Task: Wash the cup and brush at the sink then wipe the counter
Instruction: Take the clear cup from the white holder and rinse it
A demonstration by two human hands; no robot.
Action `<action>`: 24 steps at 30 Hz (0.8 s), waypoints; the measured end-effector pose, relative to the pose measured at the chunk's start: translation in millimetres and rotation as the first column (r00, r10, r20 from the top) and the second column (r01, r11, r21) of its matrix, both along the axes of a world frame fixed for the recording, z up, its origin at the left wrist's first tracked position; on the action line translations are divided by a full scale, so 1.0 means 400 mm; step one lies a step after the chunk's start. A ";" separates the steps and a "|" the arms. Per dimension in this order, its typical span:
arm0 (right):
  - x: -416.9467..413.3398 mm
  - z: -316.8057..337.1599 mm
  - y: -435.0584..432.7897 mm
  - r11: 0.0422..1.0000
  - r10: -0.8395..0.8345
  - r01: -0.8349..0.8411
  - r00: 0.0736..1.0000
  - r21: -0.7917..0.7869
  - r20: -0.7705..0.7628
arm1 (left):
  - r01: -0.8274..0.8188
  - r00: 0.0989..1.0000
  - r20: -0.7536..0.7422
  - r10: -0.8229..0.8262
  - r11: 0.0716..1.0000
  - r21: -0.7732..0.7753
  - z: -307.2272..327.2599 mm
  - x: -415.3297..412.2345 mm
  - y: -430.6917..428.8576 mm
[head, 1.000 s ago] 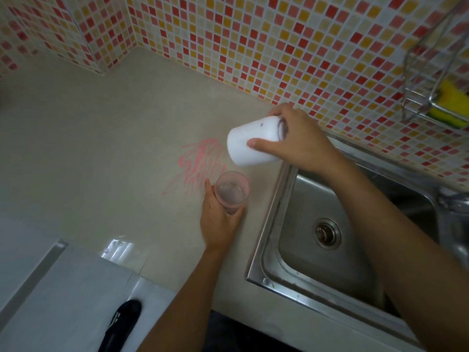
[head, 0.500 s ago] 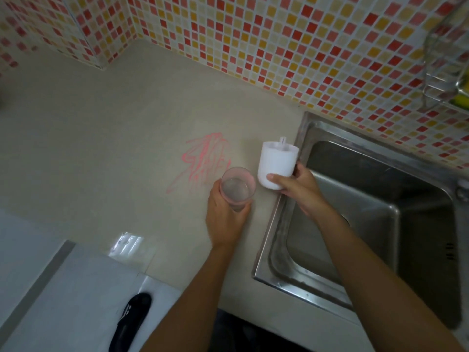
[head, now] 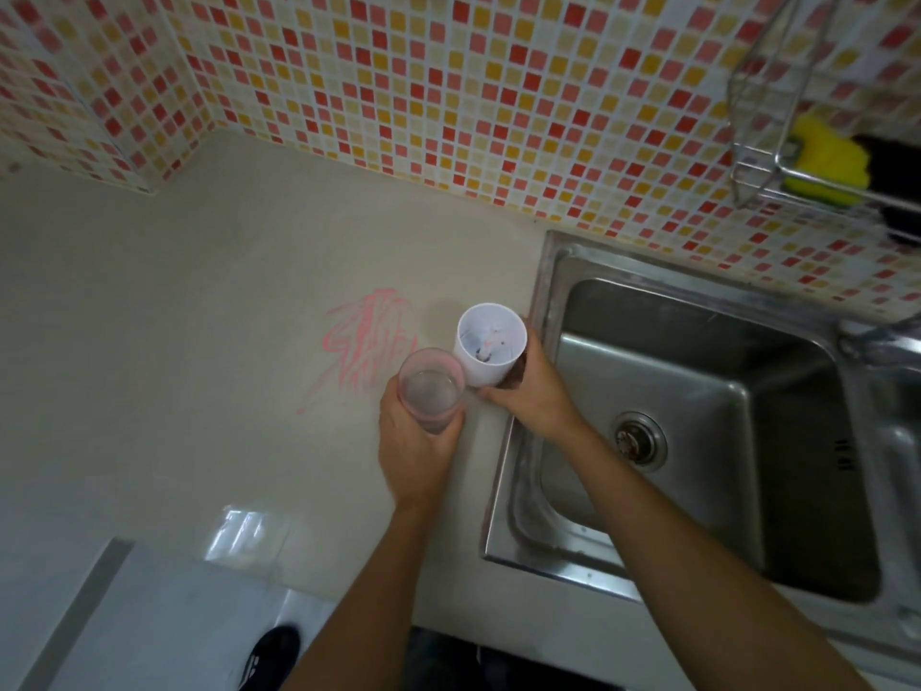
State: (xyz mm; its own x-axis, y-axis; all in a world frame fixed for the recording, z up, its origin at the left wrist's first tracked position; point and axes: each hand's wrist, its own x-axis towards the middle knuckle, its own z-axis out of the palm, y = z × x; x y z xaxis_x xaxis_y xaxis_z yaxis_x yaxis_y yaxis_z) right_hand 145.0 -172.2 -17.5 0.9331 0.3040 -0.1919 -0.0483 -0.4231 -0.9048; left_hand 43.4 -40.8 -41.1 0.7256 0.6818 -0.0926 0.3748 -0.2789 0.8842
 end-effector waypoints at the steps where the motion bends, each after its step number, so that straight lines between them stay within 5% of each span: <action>1: -0.011 -0.003 -0.013 1.000 -0.027 0.027 1.000 -0.003 0.008 | 0.004 1.000 0.009 -0.004 1.000 -0.002 0.000 -0.001 0.001; 5: -0.115 0.000 -0.118 0.961 -0.145 0.162 0.985 -0.223 0.090 | 0.025 0.999 0.039 -0.025 1.000 -0.015 -0.001 -0.007 0.005; 9: -0.246 -0.056 -0.277 0.871 -0.108 0.122 0.993 -0.476 0.057 | 0.070 0.992 0.103 -0.068 0.997 -0.019 0.009 -0.021 0.008; 15: -0.348 -0.104 -0.448 0.766 -0.245 0.233 0.967 -0.600 0.063 | 0.273 0.955 0.137 -0.262 0.960 -0.063 0.041 -0.083 -0.070; 24: -0.346 -0.105 -0.624 0.452 -0.293 0.154 0.956 -0.879 0.017 | 0.728 0.681 0.040 -0.732 0.681 0.078 0.048 -0.002 -0.305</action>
